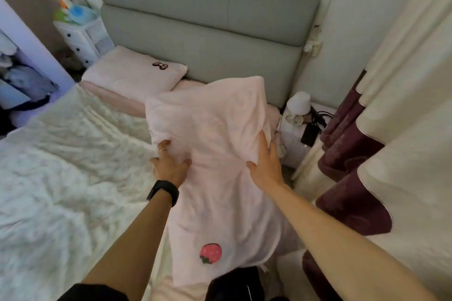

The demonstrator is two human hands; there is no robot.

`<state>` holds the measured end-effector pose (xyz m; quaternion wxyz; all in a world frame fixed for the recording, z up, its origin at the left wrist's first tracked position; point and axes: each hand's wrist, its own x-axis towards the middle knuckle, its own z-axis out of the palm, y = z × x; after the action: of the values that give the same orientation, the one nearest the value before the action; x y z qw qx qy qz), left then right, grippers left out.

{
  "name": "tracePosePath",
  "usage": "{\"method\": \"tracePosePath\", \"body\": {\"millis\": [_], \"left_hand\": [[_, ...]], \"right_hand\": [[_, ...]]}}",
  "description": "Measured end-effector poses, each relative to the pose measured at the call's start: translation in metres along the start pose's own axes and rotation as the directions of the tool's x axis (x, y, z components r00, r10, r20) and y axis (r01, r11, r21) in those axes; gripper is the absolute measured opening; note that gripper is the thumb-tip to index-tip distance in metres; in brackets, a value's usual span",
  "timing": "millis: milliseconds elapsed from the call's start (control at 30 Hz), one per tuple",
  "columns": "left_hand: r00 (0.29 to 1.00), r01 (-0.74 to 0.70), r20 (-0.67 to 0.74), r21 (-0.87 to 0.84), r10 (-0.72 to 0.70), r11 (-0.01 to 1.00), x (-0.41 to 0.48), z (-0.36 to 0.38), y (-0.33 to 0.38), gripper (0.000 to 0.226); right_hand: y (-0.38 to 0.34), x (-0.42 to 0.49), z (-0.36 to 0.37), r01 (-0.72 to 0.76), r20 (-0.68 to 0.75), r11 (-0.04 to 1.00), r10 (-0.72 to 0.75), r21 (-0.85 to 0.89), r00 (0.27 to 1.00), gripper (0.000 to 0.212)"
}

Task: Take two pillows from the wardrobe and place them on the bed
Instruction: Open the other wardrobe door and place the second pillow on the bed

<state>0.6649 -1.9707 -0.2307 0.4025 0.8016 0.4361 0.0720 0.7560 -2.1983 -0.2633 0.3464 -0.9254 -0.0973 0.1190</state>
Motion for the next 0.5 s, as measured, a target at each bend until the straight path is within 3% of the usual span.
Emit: {"method": "tracePosePath", "body": {"millis": [300,500], "left_hand": [[1.0,-0.013,-0.004,-0.03,0.013,0.999,0.123,0.072,0.082,0.071],[0.998,0.062,-0.004,-0.074,-0.062,0.995,0.206,0.116,0.116,0.072]], "right_hand": [[0.009,0.163,-0.018,-0.002,0.015,1.0,0.002,0.02,1.0,0.091],[0.005,0.268,-0.014,0.004,0.037,1.0,-0.004,-0.008,0.999,0.091]]}}
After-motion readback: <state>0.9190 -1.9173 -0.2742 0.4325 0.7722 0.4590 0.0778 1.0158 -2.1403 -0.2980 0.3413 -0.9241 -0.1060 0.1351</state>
